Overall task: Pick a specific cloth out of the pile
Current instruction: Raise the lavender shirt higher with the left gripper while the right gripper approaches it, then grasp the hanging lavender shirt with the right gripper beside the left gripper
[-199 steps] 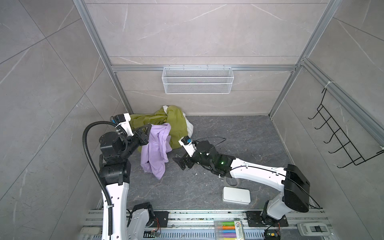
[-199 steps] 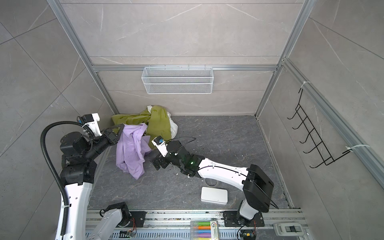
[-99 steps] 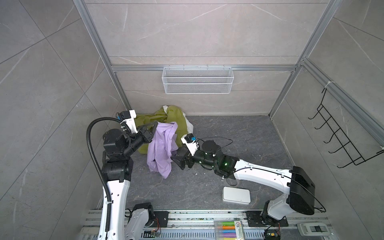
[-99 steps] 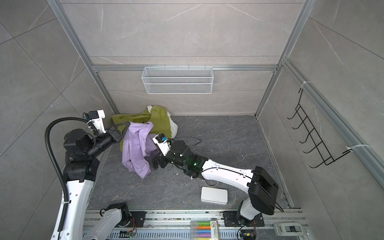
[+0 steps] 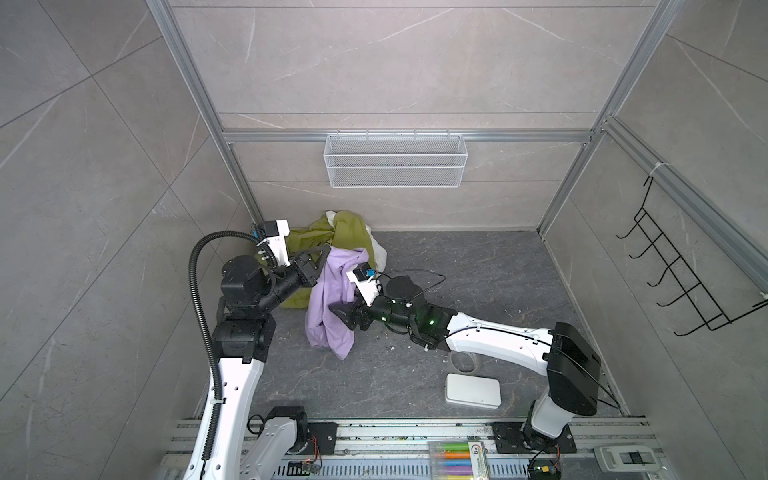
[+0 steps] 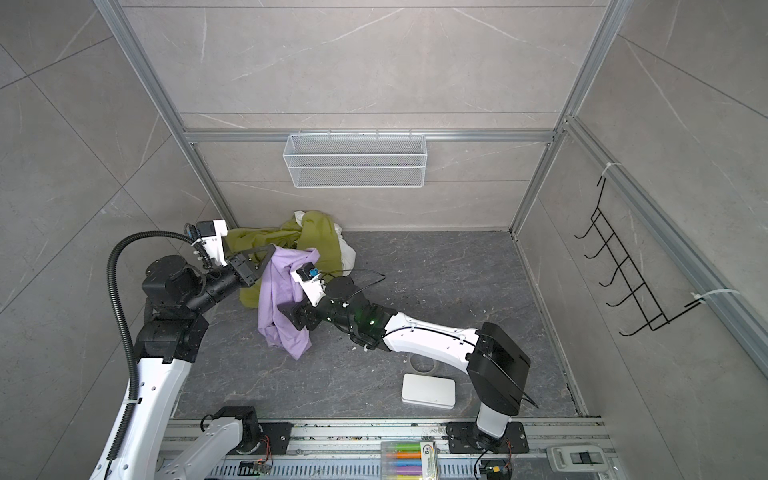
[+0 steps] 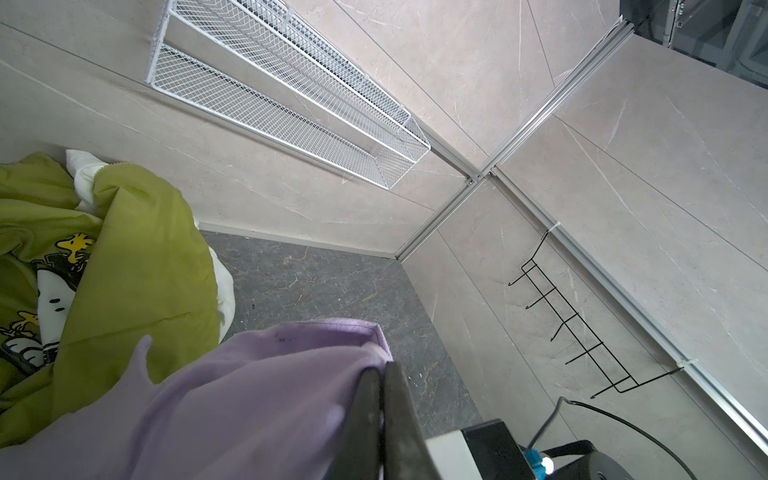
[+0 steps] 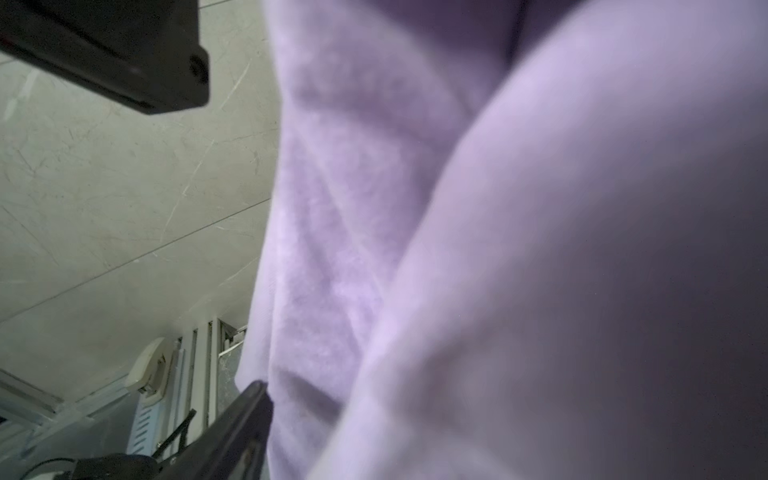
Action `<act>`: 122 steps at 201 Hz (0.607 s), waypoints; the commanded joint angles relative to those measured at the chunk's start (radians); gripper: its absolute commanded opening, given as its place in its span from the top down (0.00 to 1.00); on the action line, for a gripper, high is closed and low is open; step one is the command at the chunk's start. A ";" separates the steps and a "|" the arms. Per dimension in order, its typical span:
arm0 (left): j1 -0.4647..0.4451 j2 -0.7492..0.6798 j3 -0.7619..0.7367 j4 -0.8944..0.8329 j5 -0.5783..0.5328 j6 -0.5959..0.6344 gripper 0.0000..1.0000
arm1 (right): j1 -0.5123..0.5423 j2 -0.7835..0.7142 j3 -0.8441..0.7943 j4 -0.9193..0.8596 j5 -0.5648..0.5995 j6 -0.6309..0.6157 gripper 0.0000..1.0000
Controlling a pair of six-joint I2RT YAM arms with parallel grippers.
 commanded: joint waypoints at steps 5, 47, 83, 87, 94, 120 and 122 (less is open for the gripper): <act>-0.004 -0.014 0.020 0.090 -0.021 0.029 1.00 | 0.004 -0.022 -0.006 0.019 0.004 -0.008 0.47; -0.007 -0.007 0.013 0.091 -0.030 0.032 1.00 | 0.004 -0.083 -0.048 0.001 0.020 -0.019 0.81; -0.019 0.002 0.005 0.103 -0.038 0.030 1.00 | 0.004 -0.156 -0.083 -0.026 0.060 -0.041 0.94; -0.022 0.001 0.005 0.103 -0.040 0.032 1.00 | 0.003 -0.164 -0.084 -0.033 0.065 -0.045 0.96; -0.027 0.004 0.004 0.103 -0.041 0.033 1.00 | 0.003 -0.182 -0.088 -0.045 0.075 -0.054 0.98; -0.041 0.005 0.005 0.091 -0.046 0.044 1.00 | 0.004 -0.261 -0.092 -0.120 0.123 -0.099 0.99; -0.043 0.006 0.005 0.091 -0.047 0.045 1.00 | 0.004 -0.269 -0.092 -0.125 0.127 -0.102 0.99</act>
